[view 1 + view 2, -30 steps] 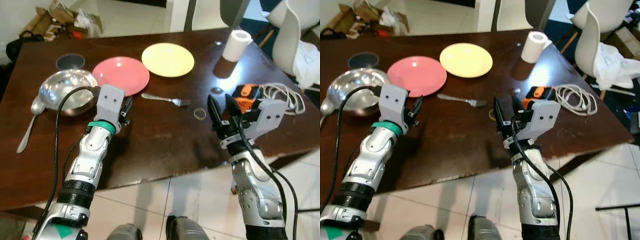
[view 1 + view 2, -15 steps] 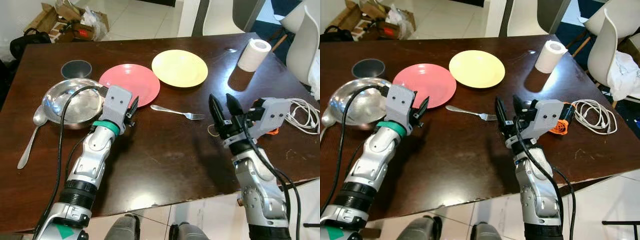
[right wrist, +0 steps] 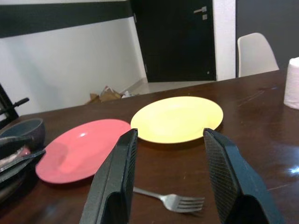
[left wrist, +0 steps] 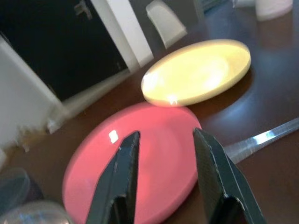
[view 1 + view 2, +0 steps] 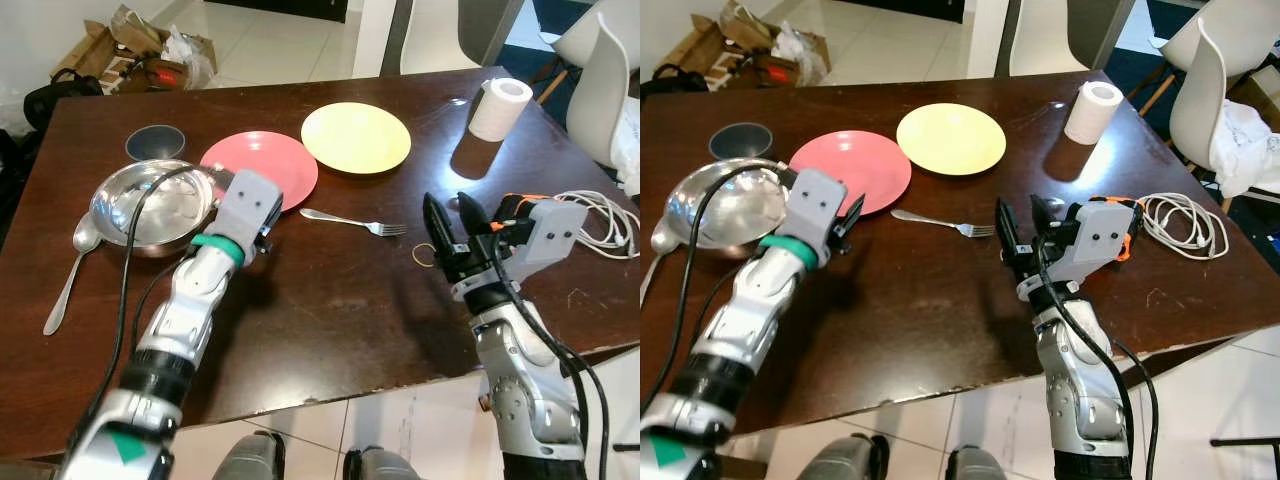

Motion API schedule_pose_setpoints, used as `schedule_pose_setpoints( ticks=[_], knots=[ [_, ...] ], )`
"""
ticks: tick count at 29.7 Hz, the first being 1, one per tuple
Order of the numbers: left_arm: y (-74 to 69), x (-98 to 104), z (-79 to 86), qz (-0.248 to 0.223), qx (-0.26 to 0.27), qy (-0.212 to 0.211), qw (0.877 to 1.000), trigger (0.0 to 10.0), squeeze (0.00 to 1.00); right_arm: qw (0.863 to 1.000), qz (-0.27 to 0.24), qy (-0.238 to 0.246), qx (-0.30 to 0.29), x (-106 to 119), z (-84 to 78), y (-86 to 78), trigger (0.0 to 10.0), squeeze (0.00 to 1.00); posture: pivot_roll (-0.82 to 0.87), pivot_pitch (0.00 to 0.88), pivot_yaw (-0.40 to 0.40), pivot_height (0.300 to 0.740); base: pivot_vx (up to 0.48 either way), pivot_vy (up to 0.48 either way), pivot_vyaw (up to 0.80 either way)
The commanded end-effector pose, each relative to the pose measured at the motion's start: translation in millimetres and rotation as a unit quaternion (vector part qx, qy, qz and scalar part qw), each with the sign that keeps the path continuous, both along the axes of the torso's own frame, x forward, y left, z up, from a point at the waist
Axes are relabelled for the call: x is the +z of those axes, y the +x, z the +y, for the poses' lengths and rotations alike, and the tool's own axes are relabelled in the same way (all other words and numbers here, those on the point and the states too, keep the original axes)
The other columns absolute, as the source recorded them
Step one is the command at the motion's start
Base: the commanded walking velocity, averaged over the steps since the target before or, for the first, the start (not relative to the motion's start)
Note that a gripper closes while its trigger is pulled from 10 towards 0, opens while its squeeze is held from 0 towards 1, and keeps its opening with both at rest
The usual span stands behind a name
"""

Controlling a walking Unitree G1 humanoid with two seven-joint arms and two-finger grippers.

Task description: Setting the table

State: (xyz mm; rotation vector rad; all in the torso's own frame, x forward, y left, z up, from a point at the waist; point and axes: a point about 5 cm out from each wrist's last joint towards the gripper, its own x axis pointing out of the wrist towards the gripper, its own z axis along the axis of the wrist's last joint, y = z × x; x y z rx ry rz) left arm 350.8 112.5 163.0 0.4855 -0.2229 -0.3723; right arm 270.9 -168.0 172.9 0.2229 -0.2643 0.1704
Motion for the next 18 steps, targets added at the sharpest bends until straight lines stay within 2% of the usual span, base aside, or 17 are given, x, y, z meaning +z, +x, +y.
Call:
schedule_pose_setpoints(
  ticks=[1, 3, 4, 5, 6, 7, 8, 9, 10, 11, 12, 13, 16, 17, 18],
  knots=[
    [5.9, -1, -17.0, -0.042, -0.048, 0.135, 0.989, 10.0, 0.0, 1.0, 0.013, 0.012, -0.02, -2, -4.1, 6.9, 10.0, 0.0, 0.06, 0.006, 0.072, 0.74, 0.0, 0.0, 0.0],
    [5.9, -1, -17.0, -0.042, -0.048, 0.135, 0.989, 10.0, 0.0, 1.0, 0.013, 0.012, -0.02, -2, -4.1, 6.9, 10.0, 0.0, 0.06, 0.006, 0.072, 0.74, 0.0, 0.0, 0.0],
    [8.9, -2, -24.8, -0.067, -0.069, 0.215, 0.972, 10.0, 0.0, 1.0, 0.013, 0.014, -0.02, -1, -3.6, 9.9, 10.0, 0.0, 0.06, 0.007, 0.072, 0.74, 0.0, 0.0, 0.0],
    [10.1, -3, -30.6, -0.099, -0.088, 0.29, 0.948, 10.0, 0.0, 1.0, 0.011, 0.014, -0.016, 1, -1.8, 12.4, 10.0, 0.0, 0.07, 0.008, 0.074, 0.74, 0.0, 0.0, 0.0],
    [10.1, -3, -30.6, -0.099, -0.088, 0.29, 0.948, 10.0, 0.0, 1.0, 0.011, 0.014, -0.016, 1, -1.8, 12.4, 10.0, 0.0, 0.07, 0.008, 0.074, 0.74, 0.0, 0.0, 0.0],
    [11.7, -7, -33.5, -0.113, -0.102, 0.352, 0.924, 10.0, 0.0, 1.0, 0.008, 0.013, -0.011, 2, 0.1, 14.7, 10.0, 0.0, 0.07, 0.011, 0.075, 0.74, 0.0, 0.0, 0.0],
    [12.6, -12, -35.0, -0.117, -0.115, 0.393, 0.905, 10.0, 0.0, 1.0, 0.006, 0.012, -0.005, 5, 2.0, 16.9, 10.0, 0.0, 0.07, 0.013, 0.074, 0.74, 0.0, 0.0, 0.0],
    [12.6, -12, -35.0, -0.117, -0.115, 0.393, 0.905, 10.0, 0.0, 1.0, 0.006, 0.012, -0.005, 5, 2.0, 16.9, 10.0, 0.0, 0.07, 0.013, 0.074, 0.74, 0.0, 0.0, 0.0],
    [14.4, -17, -34.9, -0.119, -0.114, 0.43, 0.888, 10.0, 0.0, 1.0, 0.003, 0.011, 0.001, 7, 3.7, 19.7, 10.0, 0.0, 0.07, 0.015, 0.073, 0.74, 0.0, 0.0, 0.0],
    [14.4, -17, -34.9, -0.119, -0.114, 0.43, 0.888, 10.0, 0.0, 1.0, 0.003, 0.011, 0.001, 7, 3.7, 19.7, 10.0, 0.0, 0.07, 0.015, 0.073, 0.74, 0.0, 0.0, 0.0],
    [16.2, -23, -33.4, -0.107, -0.109, 0.453, 0.878, 10.0, 0.0, 1.0, -0.001, 0.012, 0.007, 10, 5.4, 22.4, 10.0, 0.0, 0.07, 0.019, 0.067, 0.74, 0.0, 0.0, 0.0],
    [16.2, -23, -33.4, -0.107, -0.109, 0.453, 0.878, 10.0, 0.0, 1.0, -0.001, 0.012, 0.007, 10, 5.4, 22.4, 10.0, 0.0, 0.07, 0.019, 0.067, 0.74, 0.0, 0.0, 0.0],
    [18.2, -31, -30.8, -0.091, -0.104, 0.478, 0.867, 10.0, 0.0, 1.0, -0.005, 0.013, 0.014, 15, 7.6, 25.9, 10.0, 0.0, 0.08, 0.023, 0.063, 0.74, 0.0, 0.0, 0.0],
    [18.2, -31, -30.8, -0.091, -0.104, 0.478, 0.867, 10.0, 0.0, 1.0, -0.005, 0.013, 0.014, 15, 7.6, 25.9, 10.0, 0.0, 0.08, 0.023, 0.063, 0.74, 0.0, 0.0, 0.0],
    [18.6, -39, -28.8, -0.066, -0.101, 0.482, 0.868, 10.0, 0.0, 1.0, -0.007, 0.016, 0.018, 17, 8.9, 27.8, 10.0, 0.0, 0.08, 0.024, 0.059, 0.74, 0.0, 0.0, 0.0]
  ],
)
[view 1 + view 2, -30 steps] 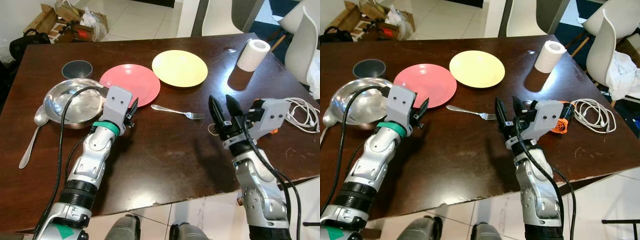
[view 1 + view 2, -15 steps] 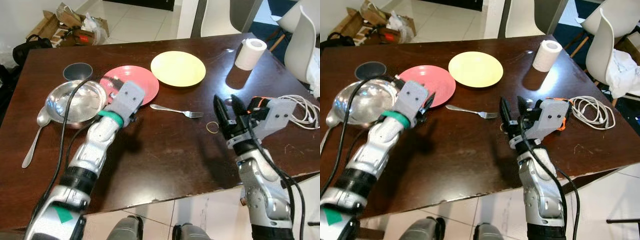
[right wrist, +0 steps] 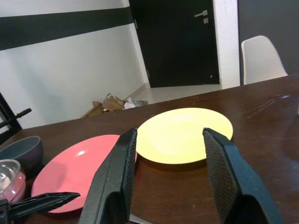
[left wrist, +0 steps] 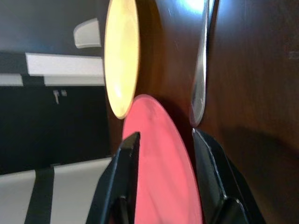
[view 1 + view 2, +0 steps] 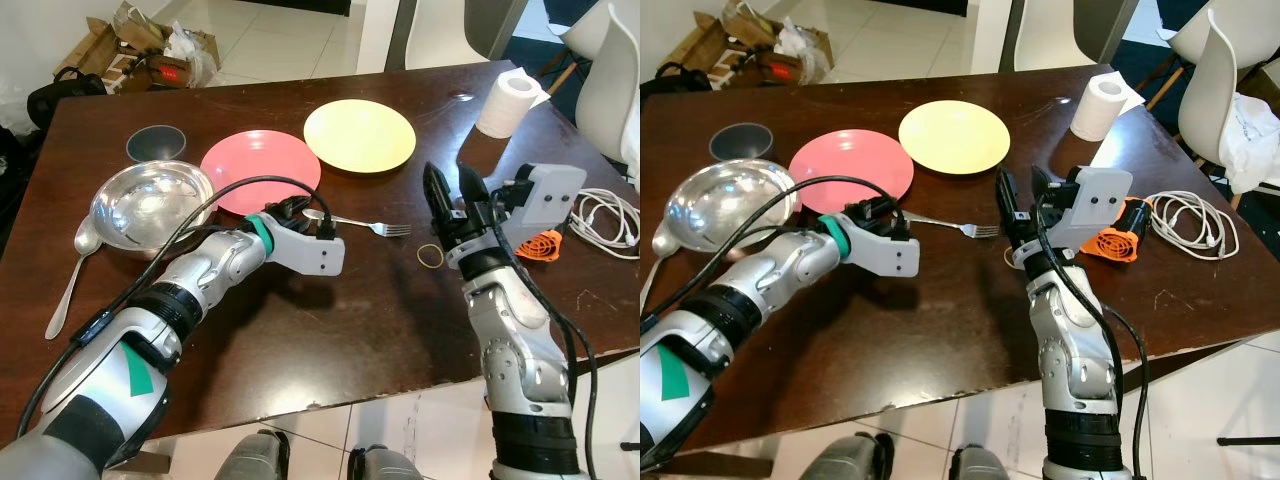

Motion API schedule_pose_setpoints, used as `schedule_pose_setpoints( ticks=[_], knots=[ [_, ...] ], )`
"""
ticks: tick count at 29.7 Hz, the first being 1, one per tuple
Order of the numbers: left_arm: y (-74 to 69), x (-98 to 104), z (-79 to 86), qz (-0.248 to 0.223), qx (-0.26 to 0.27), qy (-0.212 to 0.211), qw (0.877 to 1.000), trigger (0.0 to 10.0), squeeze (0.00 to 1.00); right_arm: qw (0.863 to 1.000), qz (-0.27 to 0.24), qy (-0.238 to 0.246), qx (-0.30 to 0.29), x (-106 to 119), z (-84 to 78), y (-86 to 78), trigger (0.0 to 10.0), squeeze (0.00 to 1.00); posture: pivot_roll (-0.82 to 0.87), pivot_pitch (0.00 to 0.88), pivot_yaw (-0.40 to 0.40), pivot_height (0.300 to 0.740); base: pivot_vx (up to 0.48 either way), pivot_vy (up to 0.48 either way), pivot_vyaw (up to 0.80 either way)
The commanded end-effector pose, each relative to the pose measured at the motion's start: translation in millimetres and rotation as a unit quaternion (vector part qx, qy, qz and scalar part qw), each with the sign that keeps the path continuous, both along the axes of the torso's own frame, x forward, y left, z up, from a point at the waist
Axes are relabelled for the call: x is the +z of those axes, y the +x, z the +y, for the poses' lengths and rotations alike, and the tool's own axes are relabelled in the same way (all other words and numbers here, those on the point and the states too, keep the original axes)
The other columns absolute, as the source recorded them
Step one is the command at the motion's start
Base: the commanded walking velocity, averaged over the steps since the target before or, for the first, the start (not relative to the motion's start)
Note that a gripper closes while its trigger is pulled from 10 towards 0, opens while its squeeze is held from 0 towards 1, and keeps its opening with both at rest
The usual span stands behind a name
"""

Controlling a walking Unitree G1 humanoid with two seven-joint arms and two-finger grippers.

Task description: Setting the table

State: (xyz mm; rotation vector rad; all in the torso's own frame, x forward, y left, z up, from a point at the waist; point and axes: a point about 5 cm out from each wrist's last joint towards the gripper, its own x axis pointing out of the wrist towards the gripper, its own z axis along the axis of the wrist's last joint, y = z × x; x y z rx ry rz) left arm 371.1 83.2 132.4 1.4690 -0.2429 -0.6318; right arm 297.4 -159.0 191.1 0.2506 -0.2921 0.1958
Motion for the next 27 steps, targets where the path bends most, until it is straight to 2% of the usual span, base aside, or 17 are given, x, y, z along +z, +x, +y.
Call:
schedule_pose_setpoints(
  ticks=[1, 10, 13, 24, 26, 27],
  knots=[
    [-0.9, -14, 1.9, 0.023, 0.014, 0.023, 0.999, 10.0, 0.0, 1.0, 0.005, 0.004, 0.008, 0, 1.5, 3.2, 10.0, 0.0, 0.07, 0.027, 0.055, 0.74, 0.0, 0.0, 0.0],
    [3.0, -23, 2.9, 0.023, 0.061, 0.038, 0.997, 10.0, 0.0, 1.0, 0.003, 0.004, 0.014, 3, 3.7, 4.2, 10.0, 0.0, 0.06, 0.036, 0.047, 0.74, 0.0, 0.0, 0.0],
    [6.7, -22, 6.3, -0.006, 0.107, 0.024, 0.994, 10.0, 0.0, 1.0, 0.004, 0.005, 0.012, 2, 3.6, 2.8, 10.0, 0.0, 0.05, 0.037, 0.053, 0.74, 0.0, 0.0, 0.0],
    [7.7, -22, 15.6, -0.046, 0.146, 0.002, 0.988, 10.0, 0.0, 1.0, 0.006, 0.01, 0.005, 0, 2.8, -0.2, 10.0, 0.0, 0.04, 0.04, 0.058, 0.74, 0.0, 0.0, 0.0],
    [7.5, -24, 17.1, -0.044, 0.152, -0.004, 0.987, 4.4, 0.0, 1.0, 0.007, 0.011, 0.006, 0, 3.4, -0.8, 10.0, 0.0, 0.04, 0.04, 0.058, 0.74, 0.0, 0.0, 0.0],
    [7.5, -24, 17.1, -0.044, 0.152, -0.004, 0.987, 4.4, 0.0, 1.0, 0.007, 0.011, 0.006, 0, 3.4, -0.8, 10.0, 0.0, 0.04, 0.04, 0.058, 0.74, 0.0, 0.0, 0.0]
  ],
)
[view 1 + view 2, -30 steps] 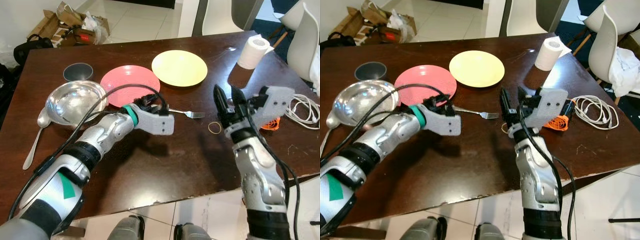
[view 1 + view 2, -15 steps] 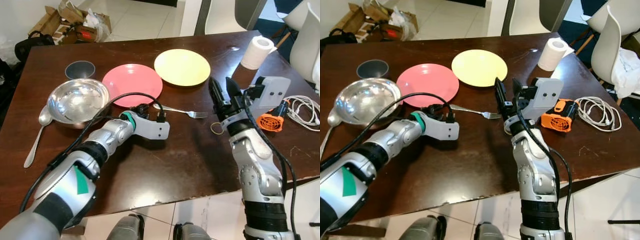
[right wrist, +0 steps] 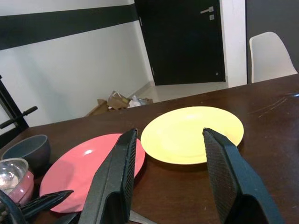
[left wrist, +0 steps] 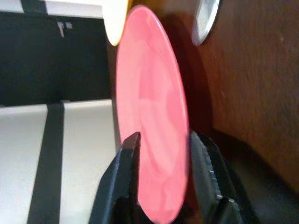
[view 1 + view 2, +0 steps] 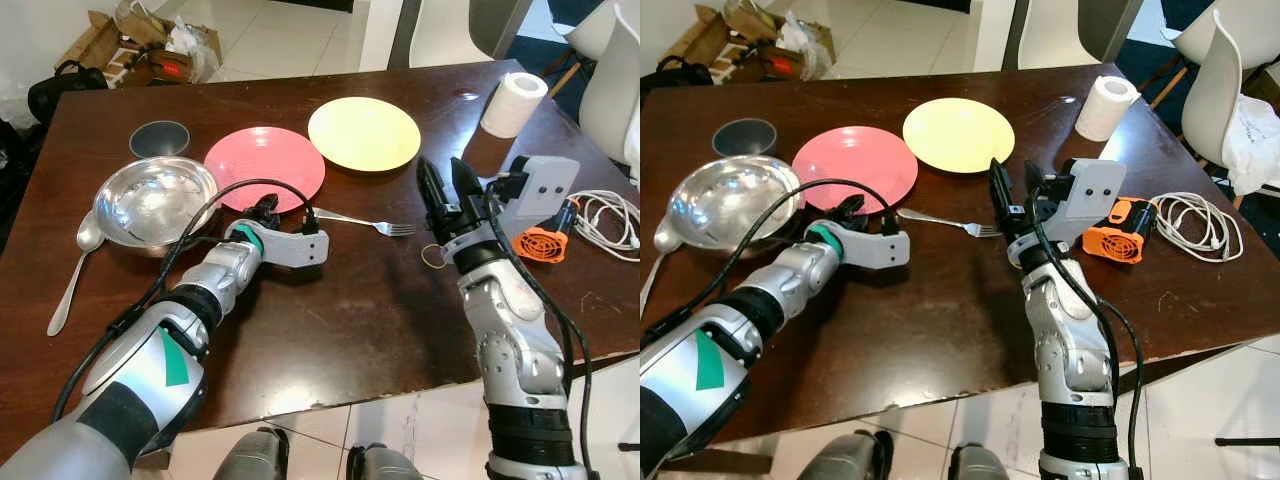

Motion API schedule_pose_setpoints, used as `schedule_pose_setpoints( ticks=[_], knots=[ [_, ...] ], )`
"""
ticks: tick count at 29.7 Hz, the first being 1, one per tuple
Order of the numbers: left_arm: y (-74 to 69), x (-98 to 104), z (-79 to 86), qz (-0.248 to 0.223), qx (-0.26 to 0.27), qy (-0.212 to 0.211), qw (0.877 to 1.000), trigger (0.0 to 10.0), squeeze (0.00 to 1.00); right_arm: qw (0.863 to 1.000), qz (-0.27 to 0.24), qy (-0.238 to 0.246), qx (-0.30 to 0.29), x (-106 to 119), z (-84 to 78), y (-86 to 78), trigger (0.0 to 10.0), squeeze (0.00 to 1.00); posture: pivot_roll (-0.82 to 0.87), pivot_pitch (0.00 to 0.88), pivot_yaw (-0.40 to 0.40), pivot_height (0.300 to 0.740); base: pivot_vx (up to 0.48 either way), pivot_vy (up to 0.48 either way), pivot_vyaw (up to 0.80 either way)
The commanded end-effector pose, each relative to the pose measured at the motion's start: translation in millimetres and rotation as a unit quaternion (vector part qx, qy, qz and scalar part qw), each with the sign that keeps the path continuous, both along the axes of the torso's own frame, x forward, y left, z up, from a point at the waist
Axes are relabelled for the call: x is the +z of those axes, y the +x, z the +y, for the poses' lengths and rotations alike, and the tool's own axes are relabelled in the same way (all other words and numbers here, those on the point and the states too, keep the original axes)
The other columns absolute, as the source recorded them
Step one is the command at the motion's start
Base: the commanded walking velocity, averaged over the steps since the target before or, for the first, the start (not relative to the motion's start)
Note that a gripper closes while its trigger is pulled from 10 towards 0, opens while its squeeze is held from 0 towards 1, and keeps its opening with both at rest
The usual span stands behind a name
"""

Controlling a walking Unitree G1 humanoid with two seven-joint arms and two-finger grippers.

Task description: Setting the table

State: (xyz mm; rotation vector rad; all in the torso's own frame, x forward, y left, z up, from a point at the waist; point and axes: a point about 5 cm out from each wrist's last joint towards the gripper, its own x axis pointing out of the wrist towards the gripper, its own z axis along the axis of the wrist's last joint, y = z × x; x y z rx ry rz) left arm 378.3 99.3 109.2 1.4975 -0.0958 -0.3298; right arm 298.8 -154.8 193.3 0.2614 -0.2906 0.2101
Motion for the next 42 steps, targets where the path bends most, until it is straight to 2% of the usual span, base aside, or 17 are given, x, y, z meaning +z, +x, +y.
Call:
schedule_pose_setpoints(
  ticks=[1, 3, 4, 14, 19, 20, 25, 27, 29, 33, 34, 36, 37, 38, 40, 41, 42],
  knots=[
    [0.3, -1, 1.0, 0.0, 0.009, -0.006, 1.0, 2.4, 0.0, 1.0, 0.007, 0.007, -0.002, -3, -0.8, -2.3, 10.0, 0.0, 0.03, 0.039, 0.054, 0.74, 0.0, 0.0, 0.0],
    [0.3, -1, 1.0, 0.0, 0.009, -0.006, 1.0, 2.4, 0.0, 1.0, 0.007, 0.007, -0.002, -3, -0.8, -2.3, 10.0, 0.0, 0.03, 0.039, 0.054, 0.74, 0.0, 0.0, 0.0],
    [0.2, 0, 0.8, -0.004, 0.009, -0.008, 1.0, 0.0, 0.0, 1.0, 0.007, 0.007, -0.002, -3, -0.9, -2.3, 10.0, 0.0, 0.03, 0.038, 0.053, 0.74, 0.0, 0.0, 0.0],
    [-1.3, -1, -0.1, -0.025, 0.006, -0.018, 0.999, 0.0, 0.0, 1.0, 0.007, 0.005, -0.004, -3, -3.0, -2.9, 10.0, 0.0, 0.03, 0.029, 0.048, 0.74, 0.0, 0.0, 0.0],
    [-0.4, 6, -1.8, -0.062, -0.006, -0.027, 0.998, 0.0, 0.0, 1.0, 0.006, 0.004, -0.005, -2, -4.1, -2.4, 10.0, 0.0, 0.03, 0.023, 0.047, 0.74, 0.0, 0.0, 0.0],
    [0.6, 10, -2.0, -0.081, -0.011, -0.033, 0.996, 10.0, 0.0, 1.0, 0.005, 0.004, -0.006, -2, -4.5, -2.4, 10.0, 0.0, 0.04, 0.021, 0.045, 0.74, 0.0, 0.0, 0.0],
    [4.0, 25, 1.8, -0.134, -0.026, -0.048, 0.989, 10.0, 0.0, 1.0, 0.005, 0.003, -0.009, -2, -6.2, -2.6, 10.0, 0.0, 0.05, 0.019, 0.045, 0.74, 0.0, 0.0, 0.0],
    [5.6, 46, 10.9, -0.19, -0.054, -0.086, 0.976, 10.0, 0.0, 1.0, 0.004, 0.001, -0.015, -2, -10.5, -2.9, 10.0, 0.0, 0.06, 0.018, 0.043, 0.74, 0.0, 0.0, 0.0],
    [3.1, 58, 17.8, -0.213, -0.087, -0.112, 0.967, 10.0, 0.0, 1.0, 0.004, 0.0, -0.022, -2, -15.2, -3.3, 10.0, 0.0, 0.07, 0.02, 0.041, 0.74, 0.0, 0.0, 0.0],
    [-8.1, 65, 28.3, -0.202, -0.157, -0.119, 0.959, 10.0, 0.0, 0.999, 0.003, -0.006, -0.035, -1, -26.6, -4.4, 10.0, 0.0, 0.08, 0.024, 0.037, 0.74, 0.0, 0.0, 0.0],
    [-8.1, 65, 28.3, -0.202, -0.157, -0.119, 0.959, 10.0, 0.0, 0.999, 0.003, -0.006, -0.035, -1, -26.6, -4.4, 10.0, 0.0, 0.08, 0.024, 0.037, 0.74, 0.0, 0.0, 0.0],
    [-20.9, 68, 38.6, -0.18, -0.213, -0.107, 0.954, 10.0, 0.0, 0.999, 0.003, -0.01, -0.046, 0, -36.9, -5.4, 10.0, 0.0, 0.1, 0.028, 0.034, 0.74, 0.0, 0.0, 0.0],
    [-20.9, 68, 38.6, -0.18, -0.213, -0.107, 0.954, 10.0, 0.0, 0.999, 0.003, -0.01, -0.046, 0, -36.9, -5.4, 10.0, 0.0, 0.1, 0.028, 0.034, 0.74, 0.0, 0.0, 0.0],
    [-26.7, 69, 41.9, -0.17, -0.239, -0.098, 0.951, 10.0, 0.0, 0.999, 0.003, -0.012, -0.05, 0, -40.7, -5.8, 10.0, 0.0, 0.1, 0.03, 0.031, 0.74, 0.0, 0.0, 0.0],
    [-26.7, 69, 41.9, -0.17, -0.239, -0.098, 0.951, 10.0, 0.0, 0.999, 0.003, -0.012, -0.05, 0, -40.7, -5.8, 10.0, 0.0, 0.1, 0.03, 0.031, 0.74, 0.0, 0.0, 0.0],
    [-42.2, 69, 51.0, -0.126, -0.311, -0.063, 0.94, 10.0, 0.0, 0.998, 0.0, -0.016, -0.057, 3, -47.9, -6.5, 10.0, 0.0, 0.1, 0.034, 0.031, 0.74, 0.0, 0.0, 0.0],
    [-42.2, 69, 51.0, -0.126, -0.311, -0.063, 0.94, 10.0, 0.0, 0.998, 0.0, -0.016, -0.057, 3, -47.9, -6.5, 10.0, 0.0, 0.1, 0.034, 0.031, 0.74, 0.0, 0.0, 0.0]
  ],
)
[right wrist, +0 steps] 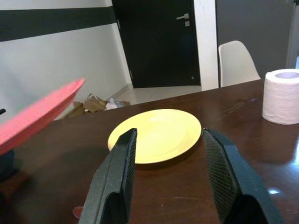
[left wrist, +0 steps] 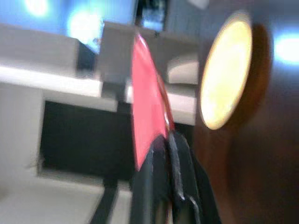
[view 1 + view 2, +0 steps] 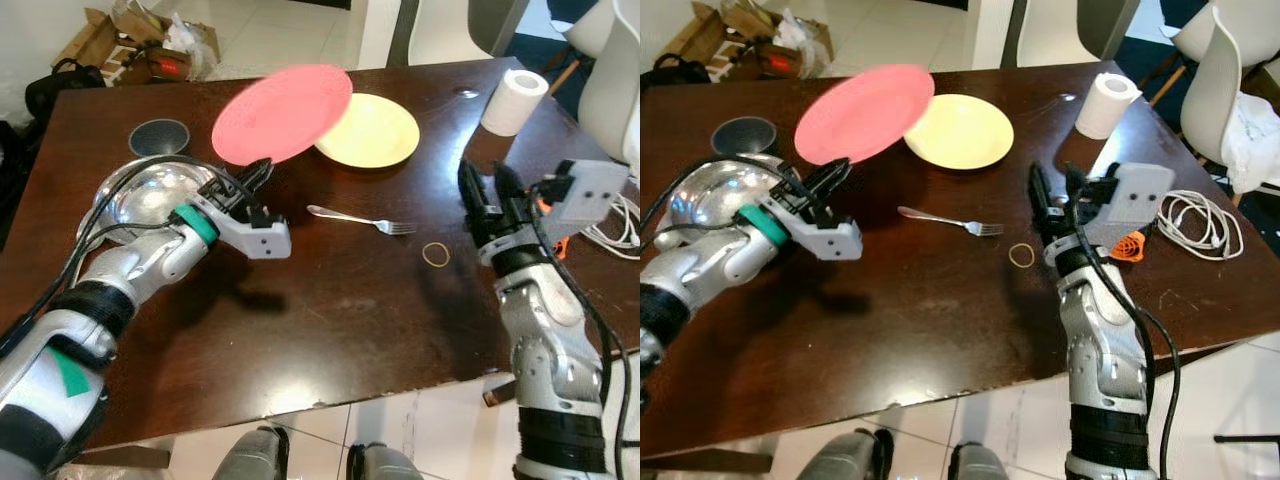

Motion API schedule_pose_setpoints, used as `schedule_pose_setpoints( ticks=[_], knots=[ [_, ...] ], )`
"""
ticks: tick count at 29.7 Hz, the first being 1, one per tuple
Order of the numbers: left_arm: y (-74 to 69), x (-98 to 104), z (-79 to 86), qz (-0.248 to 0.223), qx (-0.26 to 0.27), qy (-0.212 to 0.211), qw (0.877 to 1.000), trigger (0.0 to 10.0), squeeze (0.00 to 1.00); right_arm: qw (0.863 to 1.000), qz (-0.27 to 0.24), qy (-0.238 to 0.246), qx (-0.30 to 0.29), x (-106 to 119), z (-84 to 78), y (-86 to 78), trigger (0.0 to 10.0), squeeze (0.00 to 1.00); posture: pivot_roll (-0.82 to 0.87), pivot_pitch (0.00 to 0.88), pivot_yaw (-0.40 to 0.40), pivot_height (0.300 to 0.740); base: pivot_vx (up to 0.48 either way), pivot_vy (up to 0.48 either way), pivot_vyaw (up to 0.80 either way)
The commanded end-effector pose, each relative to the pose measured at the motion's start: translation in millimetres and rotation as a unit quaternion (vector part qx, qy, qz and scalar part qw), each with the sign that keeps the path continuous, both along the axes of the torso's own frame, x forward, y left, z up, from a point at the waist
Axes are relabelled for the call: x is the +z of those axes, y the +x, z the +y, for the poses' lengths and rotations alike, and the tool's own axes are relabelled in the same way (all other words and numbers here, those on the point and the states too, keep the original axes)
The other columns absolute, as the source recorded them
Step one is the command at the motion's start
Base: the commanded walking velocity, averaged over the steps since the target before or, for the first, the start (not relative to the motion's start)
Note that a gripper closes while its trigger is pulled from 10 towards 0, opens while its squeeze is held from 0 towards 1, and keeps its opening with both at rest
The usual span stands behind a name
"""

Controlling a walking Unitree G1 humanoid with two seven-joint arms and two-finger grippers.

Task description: Setting the table

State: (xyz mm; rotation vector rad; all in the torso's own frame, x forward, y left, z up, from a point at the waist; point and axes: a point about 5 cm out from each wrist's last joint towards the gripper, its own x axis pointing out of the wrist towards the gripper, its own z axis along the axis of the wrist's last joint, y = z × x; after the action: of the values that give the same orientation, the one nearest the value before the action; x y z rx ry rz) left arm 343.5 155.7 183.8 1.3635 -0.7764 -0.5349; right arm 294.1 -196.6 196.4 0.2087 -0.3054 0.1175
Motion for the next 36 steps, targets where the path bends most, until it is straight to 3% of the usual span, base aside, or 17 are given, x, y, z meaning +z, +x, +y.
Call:
schedule_pose_setpoints(
  ticks=[1, 5, 7, 11, 15, 17, 25, 26, 27, 28, 36],
  knots=[
    [-13.0, -5, -2.1, 0.02, -0.058, 0.036, 0.997, 10.0, 0.0, 1.0, 0.001, 0.001, -0.008, 1, -7.7, -2.2, 10.0, 0.0, 0.1, 0.034, 0.031, 0.74, 0.0, 0.0, 0.0],
    [-18.8, -4, 0.5, 0.03, -0.081, 0.052, 0.995, 10.0, 0.0, 1.0, 0.0, 0.0, -0.008, 2, -8.8, -2.6, 10.0, 0.0, 0.11, 0.037, 0.036, 0.74, 0.0, 0.0, 0.0],
    [-34.6, -8, 2.4, 0.052, -0.141, 0.087, 0.985, 10.0, 0.0, 1.0, 0.001, -0.001, -0.009, 1, -10.7, -3.0, 10.0, 0.0, 0.11, 0.039, 0.037, 0.74, 0.0, 0.0, 0.0],
    [-40.4, -13, 2.3, 0.068, -0.161, 0.101, 0.979, 10.0, 0.0, 1.0, 0.002, 0.0, -0.009, 0, -10.4, -3.0, 10.0, 0.0, 0.11, 0.039, 0.037, 0.74, 0.0, 0.0, 0.0],
    [-45.7, -24, -3.0, 0.091, -0.179, 0.12, 0.972, 10.0, 0.0, 1.0, 0.003, 0.004, -0.005, -1, -7.2, -2.4, 10.0, 0.0, 0.11, 0.039, 0.038, 0.74, 0.0, 0.0, 0.0],
    [-51.8, -37, -9.8, 0.121, -0.198, 0.142, 0.962, 10.0, 0.0, 1.0, 0.004, 0.006, 0.0, -1, -3.5, -1.7, 10.0, 0.0, 0.11, 0.039, 0.036, 0.74, 0.0, 0.0, 0.0],
    [-60.9, -67, -12.1, 0.178, -0.212, 0.2, 0.94, 10.0, 0.0, 1.0, 0.006, 0.008, 0.006, -2, -0.4, -0.5, 10.0, 0.0, 0.1, 0.04, 0.041, 0.74, 0.0, 0.0, 0.0],
    [-62.0, -70, -12.3, 0.183, -0.214, 0.207, 0.937, 10.0, 0.09, 1.0, 0.005, 0.009, 0.006, -2, -0.1, -0.4, 10.0, 0.0, 0.1, 0.04, 0.041, 0.74, 0.0, 0.0, 0.0],
    [-62.0, -70, -12.3, 0.183, -0.214, 0.207, 0.937, 10.0, 0.09, 1.0, 0.005, 0.009, 0.006, -2, -0.1, -0.4, 10.0, 0.0, 0.1, 0.04, 0.041, 0.74, 0.0, 0.0, 0.0],
    [-62.7, -72, -10.4, 0.198, -0.215, 0.213, 0.932, 10.0, 1.0, 1.0, 0.005, 0.009, 0.005, -2, -0.3, -0.6, 10.0, 0.0, 0.1, 0.041, 0.04, 0.74, 0.0, 0.0, 0.0],
    [-61.1, -65, 3.2, 0.208, -0.205, 0.227, 0.929, 10.0, 1.0, 1.0, 0.007, 0.008, 0.003, -2, -2.0, -1.9, 10.0, 0.0, 0.1, 0.045, 0.038, 0.74, 0.0, 0.0, 0.0]
  ],
)
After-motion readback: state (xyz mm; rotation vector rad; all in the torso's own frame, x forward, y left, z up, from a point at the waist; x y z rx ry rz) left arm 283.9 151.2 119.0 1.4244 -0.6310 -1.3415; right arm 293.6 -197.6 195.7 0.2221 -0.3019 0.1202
